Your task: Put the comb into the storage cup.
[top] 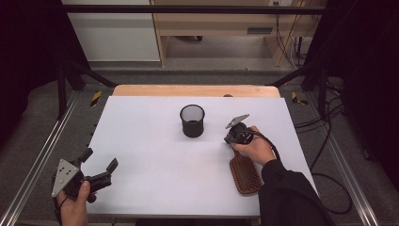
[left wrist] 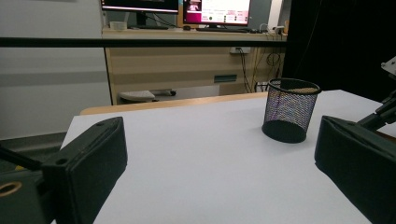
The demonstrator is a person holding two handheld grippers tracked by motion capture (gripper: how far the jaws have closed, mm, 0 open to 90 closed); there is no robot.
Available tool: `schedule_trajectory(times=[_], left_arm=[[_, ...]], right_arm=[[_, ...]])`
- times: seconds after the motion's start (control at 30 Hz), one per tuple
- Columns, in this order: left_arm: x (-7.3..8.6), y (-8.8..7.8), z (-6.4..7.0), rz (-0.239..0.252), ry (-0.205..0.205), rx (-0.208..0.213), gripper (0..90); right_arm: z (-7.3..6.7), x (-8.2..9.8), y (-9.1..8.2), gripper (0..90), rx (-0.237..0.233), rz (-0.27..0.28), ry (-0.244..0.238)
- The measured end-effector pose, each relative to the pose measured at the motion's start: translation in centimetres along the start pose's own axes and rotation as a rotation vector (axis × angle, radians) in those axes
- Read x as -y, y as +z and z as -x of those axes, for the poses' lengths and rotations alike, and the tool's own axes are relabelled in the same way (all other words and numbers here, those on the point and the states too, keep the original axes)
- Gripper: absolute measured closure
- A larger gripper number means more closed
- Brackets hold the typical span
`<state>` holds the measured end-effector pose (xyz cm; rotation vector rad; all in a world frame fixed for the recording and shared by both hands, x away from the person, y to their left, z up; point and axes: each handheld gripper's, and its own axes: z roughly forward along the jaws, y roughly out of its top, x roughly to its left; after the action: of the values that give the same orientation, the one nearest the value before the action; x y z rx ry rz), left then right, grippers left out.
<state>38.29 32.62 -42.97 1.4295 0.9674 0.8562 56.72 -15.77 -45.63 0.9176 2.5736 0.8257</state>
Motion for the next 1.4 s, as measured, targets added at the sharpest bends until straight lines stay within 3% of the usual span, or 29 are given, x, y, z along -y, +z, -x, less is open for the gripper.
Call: schedule_trajectory(times=[0.43,0.83,1.07,1.4], left_arm=[[0.0,0.1,0.1,-0.005,0.003,0.002,2.7],[0.1,0.1,0.2,-0.009,0.009,0.001,2.7],[0.1,0.1,0.2,-0.011,0.009,-0.002,2.7],[0.1,0.1,0.2,-0.014,0.009,-0.003,2.7]], right_arm=[[1.6,2.6,-1.2,90.0,0.030,-0.032,0.036],[2.8,6.8,-4.6,90.0,0.060,-0.046,0.093],[2.4,8.6,-6.1,90.0,0.054,-0.044,0.114],[0.7,10.6,-7.7,90.0,0.013,-0.055,0.135]])
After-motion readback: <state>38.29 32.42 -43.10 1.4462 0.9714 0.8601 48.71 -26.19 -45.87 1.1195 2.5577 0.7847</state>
